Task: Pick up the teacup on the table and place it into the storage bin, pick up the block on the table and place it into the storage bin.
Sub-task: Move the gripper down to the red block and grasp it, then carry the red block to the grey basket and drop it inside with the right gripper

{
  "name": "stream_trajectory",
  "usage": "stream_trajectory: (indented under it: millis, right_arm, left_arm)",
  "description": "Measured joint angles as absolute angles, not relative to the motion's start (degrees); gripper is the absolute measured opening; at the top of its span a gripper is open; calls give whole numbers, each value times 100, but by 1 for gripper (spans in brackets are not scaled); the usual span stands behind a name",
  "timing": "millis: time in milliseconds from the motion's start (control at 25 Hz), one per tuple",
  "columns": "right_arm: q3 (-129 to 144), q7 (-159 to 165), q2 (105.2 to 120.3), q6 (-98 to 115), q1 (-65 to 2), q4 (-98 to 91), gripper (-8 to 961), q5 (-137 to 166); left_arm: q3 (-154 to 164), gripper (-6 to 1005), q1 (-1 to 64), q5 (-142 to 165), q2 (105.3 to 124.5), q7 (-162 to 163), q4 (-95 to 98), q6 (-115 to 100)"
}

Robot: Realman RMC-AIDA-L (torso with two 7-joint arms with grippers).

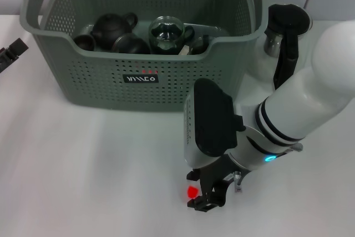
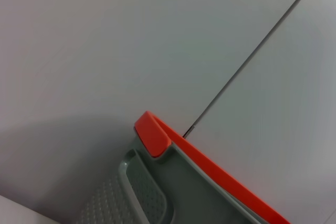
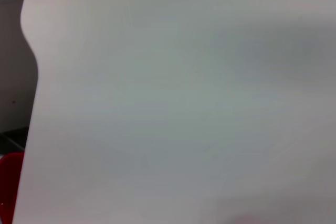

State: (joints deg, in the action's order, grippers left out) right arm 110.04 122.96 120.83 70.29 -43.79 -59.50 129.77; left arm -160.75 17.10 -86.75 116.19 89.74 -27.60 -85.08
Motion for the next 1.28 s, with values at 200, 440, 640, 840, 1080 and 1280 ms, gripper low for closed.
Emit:
stream_trajectory:
  millis: [200,440,640,840,1080,1280]
  right_arm:
    - [11005,12431,12087,6991,-4417,-5918,544,12966]
    - [11013,12477,12094,6999,-4432,-5900,542,12956]
    - [11021,12479,12094,7028,-4434,-5897,540,12954]
    - [11022,12480,12094,7086,-4447,-5889,435,12954]
    - [11021,12480,12094,7094,-4451,-5873,242,12953]
    - [11020,12481,12093,7134,-4451,-5880,108,12952]
  left_arm:
    - [-16075,920,1715,-8675,11619,8973,-2760,-8508]
    - [-16075,920,1722,-8675,11619,8974,-2760,-8504]
    - [-16075,920,1716,-8675,11619,8973,-2760,-8494]
    - [-16075,920,1709,-8675,11619,8973,-2760,-8490]
    - [-16075,921,1721,-8675,11618,8973,-2720,-8489]
    - [-16075,921,1726,-8675,11609,8974,-2707,-8490]
